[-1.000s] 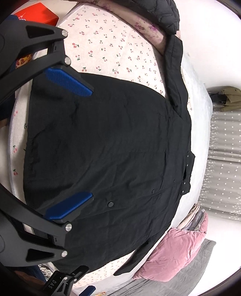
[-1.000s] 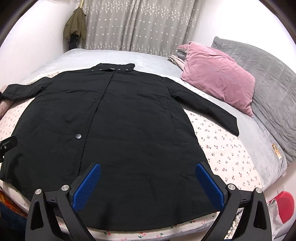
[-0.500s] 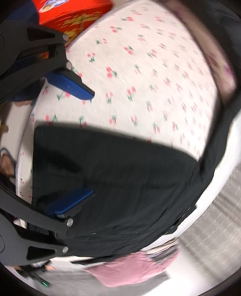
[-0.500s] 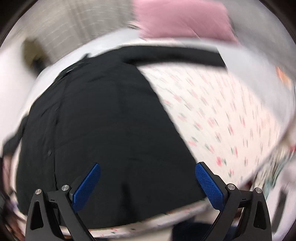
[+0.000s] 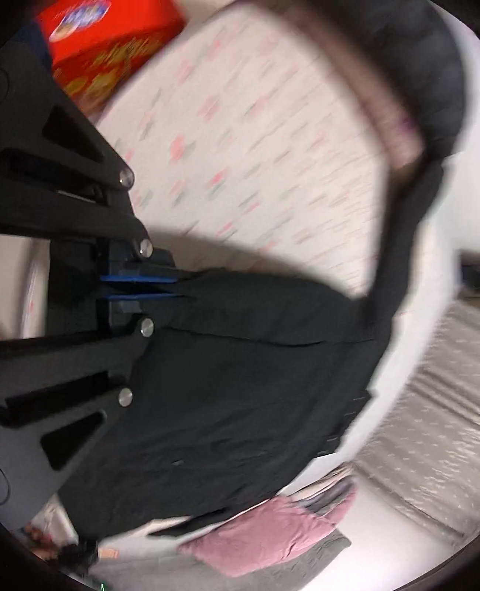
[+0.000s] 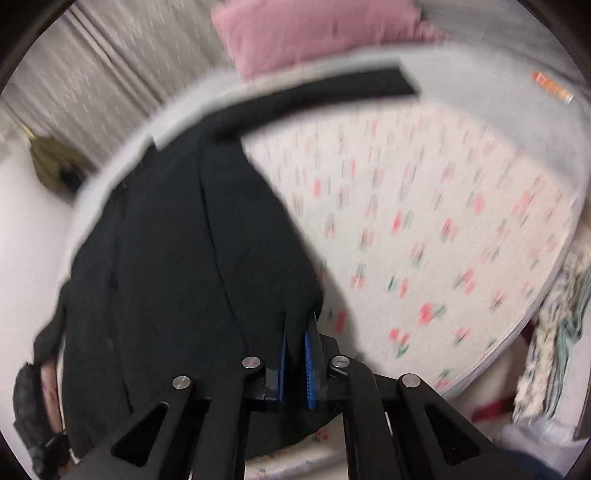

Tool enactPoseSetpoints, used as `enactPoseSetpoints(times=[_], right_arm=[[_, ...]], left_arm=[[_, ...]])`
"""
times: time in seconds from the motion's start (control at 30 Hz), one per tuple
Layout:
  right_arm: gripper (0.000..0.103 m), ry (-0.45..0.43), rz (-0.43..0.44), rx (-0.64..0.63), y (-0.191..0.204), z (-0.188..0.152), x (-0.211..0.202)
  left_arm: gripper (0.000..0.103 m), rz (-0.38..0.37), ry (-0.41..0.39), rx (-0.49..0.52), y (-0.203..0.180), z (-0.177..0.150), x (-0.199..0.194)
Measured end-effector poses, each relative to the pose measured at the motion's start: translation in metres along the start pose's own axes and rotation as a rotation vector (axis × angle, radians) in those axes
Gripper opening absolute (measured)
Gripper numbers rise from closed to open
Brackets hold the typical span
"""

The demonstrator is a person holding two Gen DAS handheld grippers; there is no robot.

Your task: Fold large clothes

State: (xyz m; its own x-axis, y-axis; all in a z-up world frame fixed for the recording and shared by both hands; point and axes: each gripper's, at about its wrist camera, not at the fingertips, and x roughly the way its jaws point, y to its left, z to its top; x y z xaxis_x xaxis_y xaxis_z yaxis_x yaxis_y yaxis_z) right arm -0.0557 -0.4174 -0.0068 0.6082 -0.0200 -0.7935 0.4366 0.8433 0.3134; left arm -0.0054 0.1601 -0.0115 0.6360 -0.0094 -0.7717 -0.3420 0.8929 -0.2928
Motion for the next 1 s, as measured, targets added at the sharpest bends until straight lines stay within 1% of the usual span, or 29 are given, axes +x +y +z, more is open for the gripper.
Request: enactPoseSetpoints(times=[0.03,0.1,0.17,0.2,0.23,0.27,0.3,0.33,0.37,0.4,0.43,0.47,0.5,0.53,0.63,0.67,0.73,0.8,0.87,0.9,1.0], right_arm=[[0.005,-0.038,0.006,-0.012,0.001,0.000,-0.009],[0.005,-0.052,0.010,-0.039,0.005,0.000,-0.014],[0.005,-0.021,-0.015,-0.091,0.015,-0.005,-0.010],[0.006,-0.012,-0.033,-0.096,0.018,-0.005,-0.006],[0.008,-0.016,-0.061,-0.097,0.019,-0.005,-0.005],[0.008,-0.031,-0.070,-0.087,0.016,-0.004,-0.008],[0.008,-0.075,-0.088,-0.062,0.012,-0.001,-0.016],[0.010,-0.117,-0.124,-0.042,0.007,0.001,-0.022],[0.013,-0.146,-0.142,-0.027,0.003,0.007,-0.023],[0.014,-0.185,-0.128,-0.008,0.000,0.010,-0.031],[0.016,-0.205,-0.091,-0.002,0.001,0.011,-0.035],[0.021,-0.210,-0.066,-0.006,0.003,0.012,-0.036],[0.025,-0.197,-0.036,-0.033,0.010,0.010,-0.034],[0.030,-0.175,-0.025,-0.065,0.019,0.008,-0.029],[0.032,-0.094,0.016,-0.145,0.044,0.000,-0.010],[0.032,-0.062,0.045,-0.162,0.053,-0.002,-0.003],[0.032,-0.050,0.074,-0.180,0.065,-0.005,0.002],[0.032,-0.044,0.083,-0.207,0.078,-0.007,0.007],[0.034,-0.040,0.104,-0.207,0.088,-0.007,0.011],[0.037,-0.040,0.114,-0.200,0.091,-0.006,0.014],[0.057,-0.059,0.119,-0.190,0.096,-0.002,0.020]], left_arm=[[0.005,-0.014,-0.020,-0.002,0.003,0.004,-0.006],[0.005,-0.049,-0.001,-0.012,0.011,0.008,-0.006],[0.006,0.002,0.041,0.033,0.004,0.007,0.008],[0.006,0.009,0.061,0.037,0.005,0.004,0.013],[0.007,0.006,0.068,0.036,0.009,-0.002,0.012],[0.008,0.004,0.066,0.039,0.011,-0.006,0.008],[0.013,0.002,0.045,0.044,0.009,-0.008,0.004],[0.028,0.013,0.003,0.055,0.006,-0.006,-0.004],[0.036,0.022,-0.034,0.065,0.004,-0.007,-0.012],[0.050,0.028,-0.057,0.074,0.003,-0.008,-0.016],[0.055,0.032,-0.085,0.089,-0.002,-0.007,-0.020],[0.055,0.030,-0.092,0.106,-0.008,-0.006,-0.020],[0.055,0.022,-0.079,0.119,-0.013,-0.004,-0.017],[0.055,0.011,-0.068,0.123,-0.017,-0.003,-0.014],[0.056,-0.020,-0.053,0.120,-0.033,0.001,-0.007],[0.057,-0.031,-0.049,0.128,-0.041,0.003,-0.004],[0.067,-0.035,-0.053,0.151,-0.057,0.003,0.001],[0.074,-0.033,-0.056,0.179,-0.075,0.003,0.008],[0.078,-0.041,-0.051,0.203,-0.095,0.005,0.015],[0.079,-0.046,-0.046,0.214,-0.107,0.006,0.020],[0.082,-0.085,-0.023,0.230,-0.131,0.011,0.034]])
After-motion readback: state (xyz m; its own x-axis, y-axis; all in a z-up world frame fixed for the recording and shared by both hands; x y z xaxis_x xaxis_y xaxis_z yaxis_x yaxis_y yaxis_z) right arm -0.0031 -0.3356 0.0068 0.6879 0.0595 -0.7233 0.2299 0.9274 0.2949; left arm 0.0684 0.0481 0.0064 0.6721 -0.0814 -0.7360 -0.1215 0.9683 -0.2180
